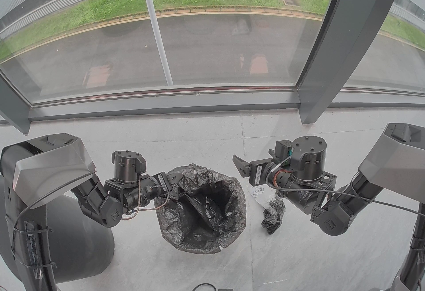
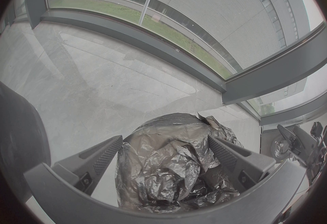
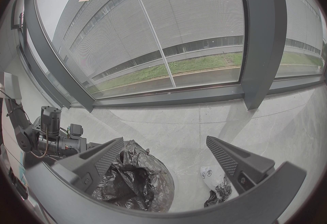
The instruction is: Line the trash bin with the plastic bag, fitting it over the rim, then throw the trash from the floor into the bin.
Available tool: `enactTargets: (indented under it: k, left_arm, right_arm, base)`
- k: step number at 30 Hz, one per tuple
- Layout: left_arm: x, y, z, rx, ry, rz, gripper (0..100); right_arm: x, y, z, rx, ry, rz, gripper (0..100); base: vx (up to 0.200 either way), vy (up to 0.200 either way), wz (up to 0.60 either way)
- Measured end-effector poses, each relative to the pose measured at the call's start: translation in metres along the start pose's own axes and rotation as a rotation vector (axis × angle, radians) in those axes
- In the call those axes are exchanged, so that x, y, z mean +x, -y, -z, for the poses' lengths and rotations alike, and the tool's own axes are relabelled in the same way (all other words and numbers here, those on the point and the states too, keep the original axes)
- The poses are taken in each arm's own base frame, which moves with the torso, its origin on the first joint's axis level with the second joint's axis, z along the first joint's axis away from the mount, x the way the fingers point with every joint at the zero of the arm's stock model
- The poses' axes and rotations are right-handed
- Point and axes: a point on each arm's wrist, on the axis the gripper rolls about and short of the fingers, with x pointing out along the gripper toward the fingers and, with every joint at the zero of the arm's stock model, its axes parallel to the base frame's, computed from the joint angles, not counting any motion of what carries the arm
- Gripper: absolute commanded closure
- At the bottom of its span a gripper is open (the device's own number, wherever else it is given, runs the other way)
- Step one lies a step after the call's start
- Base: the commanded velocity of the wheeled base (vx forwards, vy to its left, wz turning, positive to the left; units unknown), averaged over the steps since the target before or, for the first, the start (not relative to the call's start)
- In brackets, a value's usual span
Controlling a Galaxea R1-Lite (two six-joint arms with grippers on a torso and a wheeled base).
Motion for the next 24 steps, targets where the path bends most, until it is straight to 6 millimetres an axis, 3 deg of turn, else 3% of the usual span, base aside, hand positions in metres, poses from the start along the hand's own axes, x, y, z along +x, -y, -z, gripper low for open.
enactTargets:
  k: [13,24]
  left_arm:
    - [0.0111,-0.0067,0.0089,-0.02,-0.036,-0.003,0]
    - [0.0044,-0.0019,0.009,-0.049,-0.039,0.007,0]
  right_arm:
    - [0.0003,0.0007,-0.0001,0.0,0.001,0.002,0]
    - [0.001,0.0035,-0.0004,0.001,0.001,0.01,0]
  base:
    - [0.0,0.0,0.0]
    - [0.0,0.0,0.0]
